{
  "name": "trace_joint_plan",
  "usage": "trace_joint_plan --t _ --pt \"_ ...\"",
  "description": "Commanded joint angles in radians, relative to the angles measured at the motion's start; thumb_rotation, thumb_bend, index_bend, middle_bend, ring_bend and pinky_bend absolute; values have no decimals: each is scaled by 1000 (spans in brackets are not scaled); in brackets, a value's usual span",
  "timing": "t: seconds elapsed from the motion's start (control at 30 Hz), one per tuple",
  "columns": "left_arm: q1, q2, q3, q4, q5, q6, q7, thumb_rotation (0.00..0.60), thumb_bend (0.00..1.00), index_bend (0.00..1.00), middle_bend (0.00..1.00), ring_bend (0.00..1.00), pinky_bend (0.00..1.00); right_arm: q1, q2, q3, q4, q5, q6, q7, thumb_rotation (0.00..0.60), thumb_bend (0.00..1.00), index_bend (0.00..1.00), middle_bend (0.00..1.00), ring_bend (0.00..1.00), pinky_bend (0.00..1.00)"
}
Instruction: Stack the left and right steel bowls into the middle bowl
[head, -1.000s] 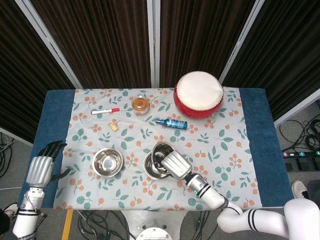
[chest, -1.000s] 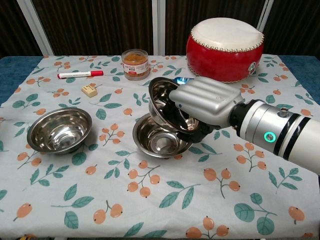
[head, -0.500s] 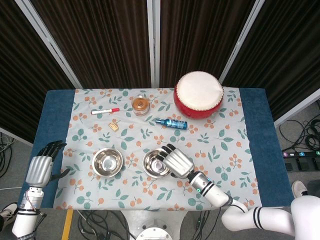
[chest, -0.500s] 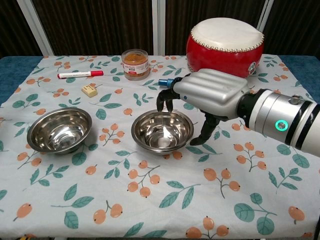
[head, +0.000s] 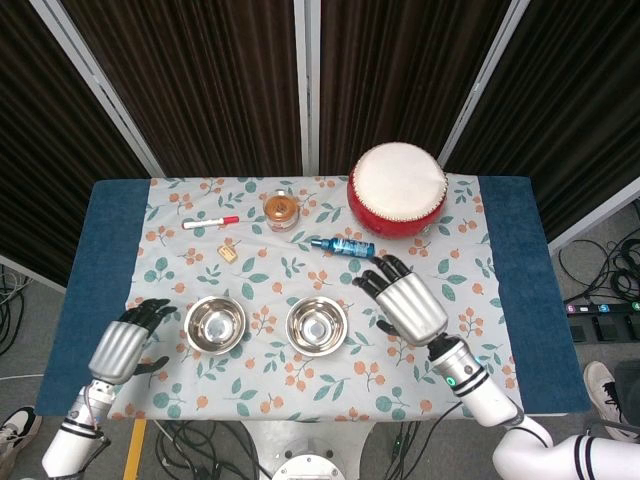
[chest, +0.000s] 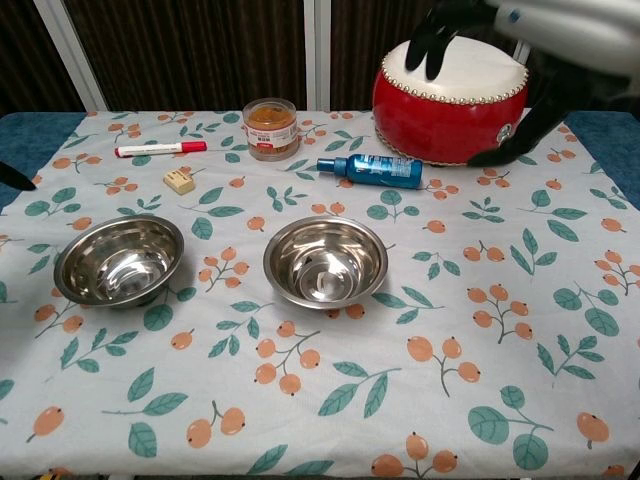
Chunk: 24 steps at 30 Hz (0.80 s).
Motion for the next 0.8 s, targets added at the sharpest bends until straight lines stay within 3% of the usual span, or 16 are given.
trace_joint_plan --t 0.03,0.3,0.8 --pt "-32 -10 21 -55 30 -45 42 600 166 249 279 200 328 -35 63 32 -38 3 53 38 600 0 282 330 164 194" --pt "-94 -77 36 -18 72 -136 156 600 172 269 314 242 364 -75 130 34 -30 18 85 119 600 0 282 331 165 193" --pt "-154 -152 9 111 20 -211 182 600 227 367 412 338 452 -102 147 28 17 11 102 196 600 0 282 329 165 193"
